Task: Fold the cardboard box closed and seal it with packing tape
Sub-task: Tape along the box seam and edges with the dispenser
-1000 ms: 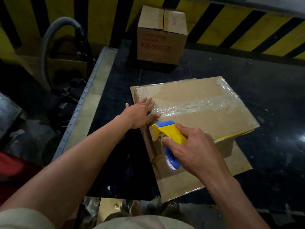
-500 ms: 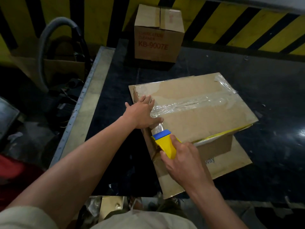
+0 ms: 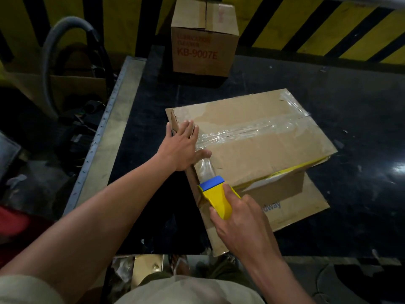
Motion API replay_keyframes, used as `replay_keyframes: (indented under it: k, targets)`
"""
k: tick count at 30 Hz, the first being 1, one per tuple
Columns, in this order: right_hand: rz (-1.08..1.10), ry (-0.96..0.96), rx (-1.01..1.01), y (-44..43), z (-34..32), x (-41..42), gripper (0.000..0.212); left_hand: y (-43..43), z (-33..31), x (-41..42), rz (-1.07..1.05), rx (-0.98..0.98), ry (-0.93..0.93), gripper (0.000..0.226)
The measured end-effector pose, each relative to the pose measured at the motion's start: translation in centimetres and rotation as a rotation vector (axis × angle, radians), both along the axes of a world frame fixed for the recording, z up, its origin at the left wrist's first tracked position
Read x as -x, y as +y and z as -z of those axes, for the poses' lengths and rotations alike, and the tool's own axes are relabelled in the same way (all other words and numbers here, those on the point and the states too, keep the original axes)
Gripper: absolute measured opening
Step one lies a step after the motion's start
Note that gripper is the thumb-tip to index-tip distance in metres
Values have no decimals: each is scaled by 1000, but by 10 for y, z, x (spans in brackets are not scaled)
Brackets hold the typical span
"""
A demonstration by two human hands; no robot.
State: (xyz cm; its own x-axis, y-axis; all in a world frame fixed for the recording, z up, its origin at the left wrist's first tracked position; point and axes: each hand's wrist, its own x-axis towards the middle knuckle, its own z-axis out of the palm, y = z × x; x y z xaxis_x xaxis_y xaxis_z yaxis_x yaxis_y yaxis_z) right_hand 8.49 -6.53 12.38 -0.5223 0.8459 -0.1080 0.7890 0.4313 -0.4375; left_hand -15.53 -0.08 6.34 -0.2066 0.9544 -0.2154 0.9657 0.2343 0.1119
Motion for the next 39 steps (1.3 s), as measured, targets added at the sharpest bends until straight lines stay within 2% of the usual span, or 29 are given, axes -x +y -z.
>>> replay_keyframes:
  k: [2, 7, 19, 24, 28, 36, 39]
  targets:
    - [14, 7, 6, -1, 1, 0, 63, -7, 3, -12, 42, -52, 22, 98]
    - [24, 17, 9, -5, 5, -4, 67, -20, 12, -19, -5, 8, -171, 113]
    - [39, 15, 41, -23, 11, -18, 69, -22, 8, -21, -10, -1, -173, 112]
    - [80, -9, 42, -16, 11, -19, 67, -30, 7, -33, 55, -136, -49, 107]
    - [66, -6, 36, -17, 8, -18, 68, -38, 16, -32, 45, -58, -142, 109]
    - [86, 36, 40, -30, 5, -35, 68, -35, 16, -31, 16, -36, -178, 108]
    - [58, -2, 15, -27, 13, -33, 67, -34, 13, -33, 8, -26, -175, 110]
